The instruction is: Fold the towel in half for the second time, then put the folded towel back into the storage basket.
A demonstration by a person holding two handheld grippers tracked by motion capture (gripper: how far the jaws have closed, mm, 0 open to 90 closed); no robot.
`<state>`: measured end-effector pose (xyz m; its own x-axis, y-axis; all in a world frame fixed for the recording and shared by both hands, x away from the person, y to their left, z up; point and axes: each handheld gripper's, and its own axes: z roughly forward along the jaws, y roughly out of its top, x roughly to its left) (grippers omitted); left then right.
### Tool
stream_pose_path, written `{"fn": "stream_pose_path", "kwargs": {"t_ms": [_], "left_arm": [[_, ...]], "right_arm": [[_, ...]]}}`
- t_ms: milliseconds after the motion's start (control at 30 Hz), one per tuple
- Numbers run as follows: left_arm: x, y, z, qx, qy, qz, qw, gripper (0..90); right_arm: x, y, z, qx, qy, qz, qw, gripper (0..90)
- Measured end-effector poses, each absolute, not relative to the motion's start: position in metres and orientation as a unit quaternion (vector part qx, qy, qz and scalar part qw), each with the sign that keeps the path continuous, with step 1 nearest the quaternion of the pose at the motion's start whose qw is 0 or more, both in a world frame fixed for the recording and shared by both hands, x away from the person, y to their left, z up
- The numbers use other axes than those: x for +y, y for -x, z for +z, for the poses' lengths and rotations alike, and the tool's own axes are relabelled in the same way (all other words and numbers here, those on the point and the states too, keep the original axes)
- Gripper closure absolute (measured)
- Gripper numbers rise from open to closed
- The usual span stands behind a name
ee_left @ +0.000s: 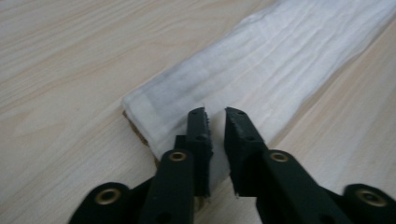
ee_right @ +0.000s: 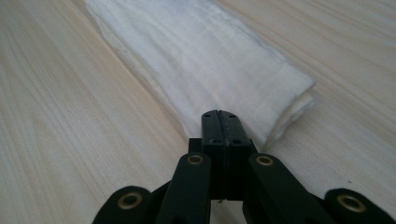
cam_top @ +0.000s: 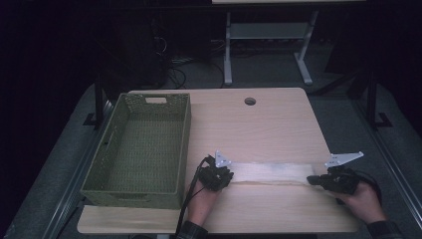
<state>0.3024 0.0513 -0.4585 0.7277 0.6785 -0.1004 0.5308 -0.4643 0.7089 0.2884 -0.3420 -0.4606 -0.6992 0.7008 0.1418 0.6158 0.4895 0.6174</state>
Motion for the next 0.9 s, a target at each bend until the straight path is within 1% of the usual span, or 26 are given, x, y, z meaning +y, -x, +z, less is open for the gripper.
{"fn": "stream_pose_path", "kwargs": {"t_ms": [67, 100, 267, 367, 567, 667, 900], "left_arm": [[0.052, -0.305, -0.453, 0.345, -0.854, 0.104, 0.376, 70.4], [0.053, -0.307, -0.451, 0.345, -0.855, 0.098, 0.375, 68.1], [0.054, -0.309, -0.442, 0.329, -0.863, 0.104, 0.37, 51.1], [0.056, -0.309, -0.439, 0.321, -0.864, 0.101, 0.375, 43.8], [0.053, -0.305, -0.44, 0.305, -0.871, 0.091, 0.374, 36.8], [0.053, -0.303, -0.443, 0.298, -0.874, 0.082, 0.374, 34.7], [0.058, -0.299, -0.444, 0.291, -0.874, 0.088, 0.38, 30.9]], "right_arm": [[-0.342, -0.289, -0.46, 0.861, -0.384, 0.329, 0.064, 89.6], [-0.342, -0.289, -0.46, 0.86, -0.384, 0.329, 0.063, 89.6], [-0.341, -0.289, -0.46, 0.861, -0.385, 0.327, 0.066, 89.6], [-0.341, -0.29, -0.46, 0.86, -0.388, 0.324, 0.066, 89.6], [-0.339, -0.292, -0.459, 0.859, -0.396, 0.317, 0.07, 89.6], [-0.337, -0.294, -0.459, 0.857, -0.401, 0.315, 0.076, 89.6], [-0.332, -0.3, -0.458, 0.847, -0.426, 0.305, 0.085, 89.6]]}}
